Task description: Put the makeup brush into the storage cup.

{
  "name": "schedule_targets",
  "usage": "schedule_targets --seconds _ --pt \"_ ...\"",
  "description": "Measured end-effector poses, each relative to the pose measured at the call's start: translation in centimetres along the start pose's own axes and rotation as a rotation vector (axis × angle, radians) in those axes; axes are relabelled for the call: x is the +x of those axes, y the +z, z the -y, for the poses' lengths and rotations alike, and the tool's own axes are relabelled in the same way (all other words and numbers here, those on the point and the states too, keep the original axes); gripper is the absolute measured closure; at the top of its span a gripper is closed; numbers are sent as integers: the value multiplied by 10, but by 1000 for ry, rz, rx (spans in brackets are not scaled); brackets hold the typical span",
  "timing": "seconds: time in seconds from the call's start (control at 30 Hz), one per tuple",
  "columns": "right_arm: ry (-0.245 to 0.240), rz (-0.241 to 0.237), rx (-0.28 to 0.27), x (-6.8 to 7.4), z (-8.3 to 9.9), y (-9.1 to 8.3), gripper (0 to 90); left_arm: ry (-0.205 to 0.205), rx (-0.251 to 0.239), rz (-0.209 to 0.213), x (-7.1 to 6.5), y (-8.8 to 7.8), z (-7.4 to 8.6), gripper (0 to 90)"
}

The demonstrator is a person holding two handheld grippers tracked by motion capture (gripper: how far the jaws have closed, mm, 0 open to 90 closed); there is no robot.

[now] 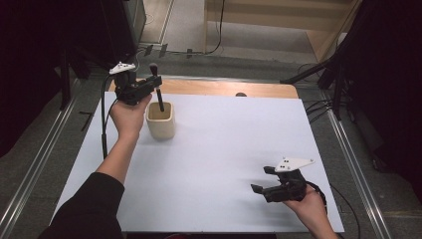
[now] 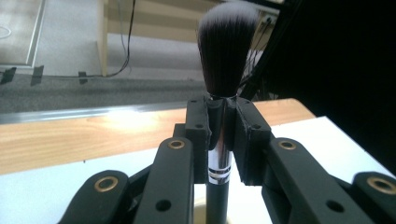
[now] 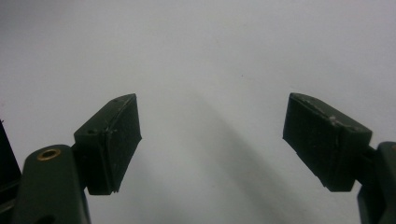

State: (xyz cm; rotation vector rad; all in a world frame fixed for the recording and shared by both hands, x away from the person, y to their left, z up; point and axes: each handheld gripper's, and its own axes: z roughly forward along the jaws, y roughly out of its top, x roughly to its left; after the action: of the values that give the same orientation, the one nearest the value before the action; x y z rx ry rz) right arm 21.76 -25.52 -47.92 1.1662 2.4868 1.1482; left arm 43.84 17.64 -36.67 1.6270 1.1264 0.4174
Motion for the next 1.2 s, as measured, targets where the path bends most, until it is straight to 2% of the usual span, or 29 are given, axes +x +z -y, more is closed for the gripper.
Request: schedule_targets --seconds 0.33,0.53,0.83,1.2 --pt "7 0 -1 0 0 -1 201 17 21 -16 2 3 11 783" --pt "3 1 0 0 0 0 201 3 30 -15 6 3 20 783" --pt "4 1 0 0 -1 0 201 1 31 -5 3 3 29 781" --pt "-6 6 3 2 -2 1 201 -20 57 3 5 4 33 778"
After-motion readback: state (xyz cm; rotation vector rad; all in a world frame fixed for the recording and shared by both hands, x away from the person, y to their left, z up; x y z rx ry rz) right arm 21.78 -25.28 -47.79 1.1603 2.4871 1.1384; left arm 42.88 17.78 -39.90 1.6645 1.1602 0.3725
